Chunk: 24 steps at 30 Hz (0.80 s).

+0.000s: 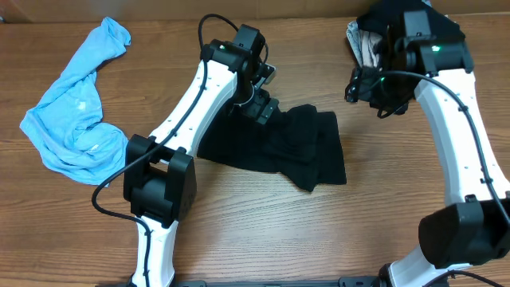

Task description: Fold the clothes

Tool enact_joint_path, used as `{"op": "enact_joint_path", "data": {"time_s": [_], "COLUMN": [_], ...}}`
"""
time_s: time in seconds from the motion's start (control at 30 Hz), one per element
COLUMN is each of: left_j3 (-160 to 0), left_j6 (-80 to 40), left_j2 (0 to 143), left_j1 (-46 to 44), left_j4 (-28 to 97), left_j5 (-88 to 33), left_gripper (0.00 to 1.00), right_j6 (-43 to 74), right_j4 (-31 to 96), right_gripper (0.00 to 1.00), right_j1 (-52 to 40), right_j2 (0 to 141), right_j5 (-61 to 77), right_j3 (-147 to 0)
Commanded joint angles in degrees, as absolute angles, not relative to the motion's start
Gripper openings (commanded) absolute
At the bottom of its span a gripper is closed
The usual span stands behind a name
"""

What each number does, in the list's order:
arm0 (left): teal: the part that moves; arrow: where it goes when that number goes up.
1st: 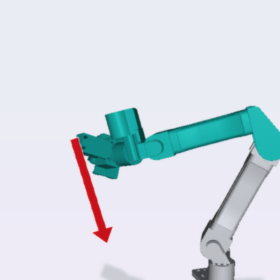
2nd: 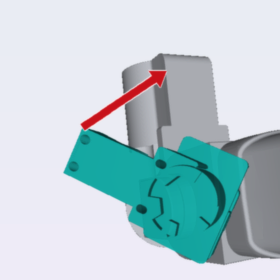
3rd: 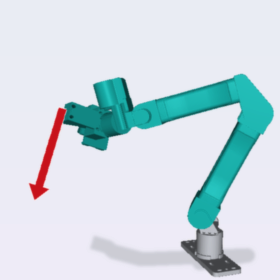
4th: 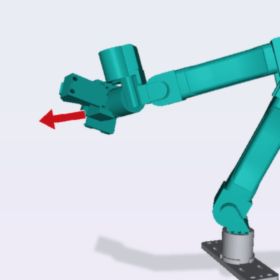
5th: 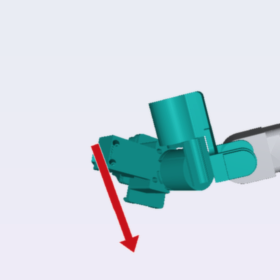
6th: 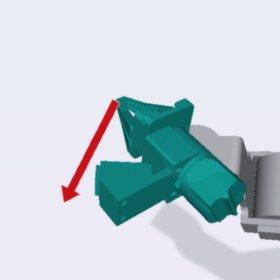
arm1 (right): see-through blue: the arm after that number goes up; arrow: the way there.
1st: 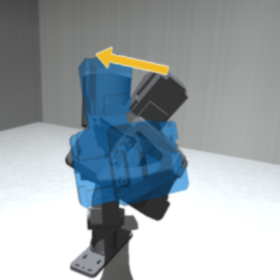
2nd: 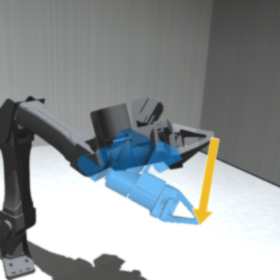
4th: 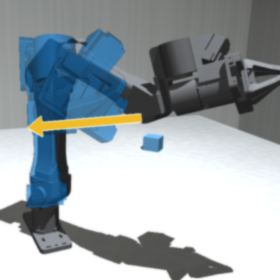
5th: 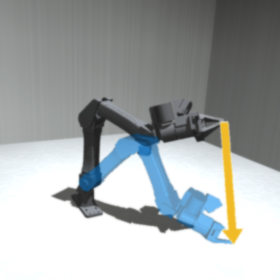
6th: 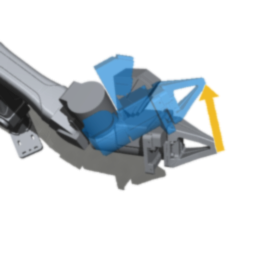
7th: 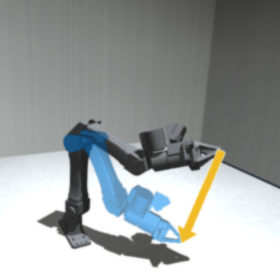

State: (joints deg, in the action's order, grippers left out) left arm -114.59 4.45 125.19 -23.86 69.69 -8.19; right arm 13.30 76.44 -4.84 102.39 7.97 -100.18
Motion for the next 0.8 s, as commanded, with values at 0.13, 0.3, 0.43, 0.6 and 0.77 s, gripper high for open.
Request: {"op": "enact_joint_path", "data": {"time_s": [0.13,0.3,0.43,0.6,0.77], "left_j3": [-131.4,-135.6,-134.9,-132.8,-131.3], "left_j6": [3.8,3.8,3.6,3.7,3.6], "left_j2": [125.3,125.3,125.3,125.3,125.3], "left_j1": [-20.6,-17.0,-14.4,-12.9,-12.8], "left_j4": [79.0,79.8,79.2,78.7,78.2], "left_j5": [-6.9,-4.5,-4.5,-4.4,-4.5], "left_gripper": [1.00,1.00,1.00,1.00,1.00], "right_j6": [13.5,13.6,11.3,10.5,10.5], "right_j4": [64.1,55.7,50.3,43.4,38.0], "right_gripper": [0.74,0.75,0.79,0.80,0.80], "right_j1": [-4.5,-4.5,-4.5,-4.5,-4.5], "right_j2": [102.1,102.2,102.5,102.9,102.9], "right_j5": [18.6,21.1,20.6,20.0,14.9], "right_j3": [-84.9,-75.8,-69.5,-62.8,-58.2]}}
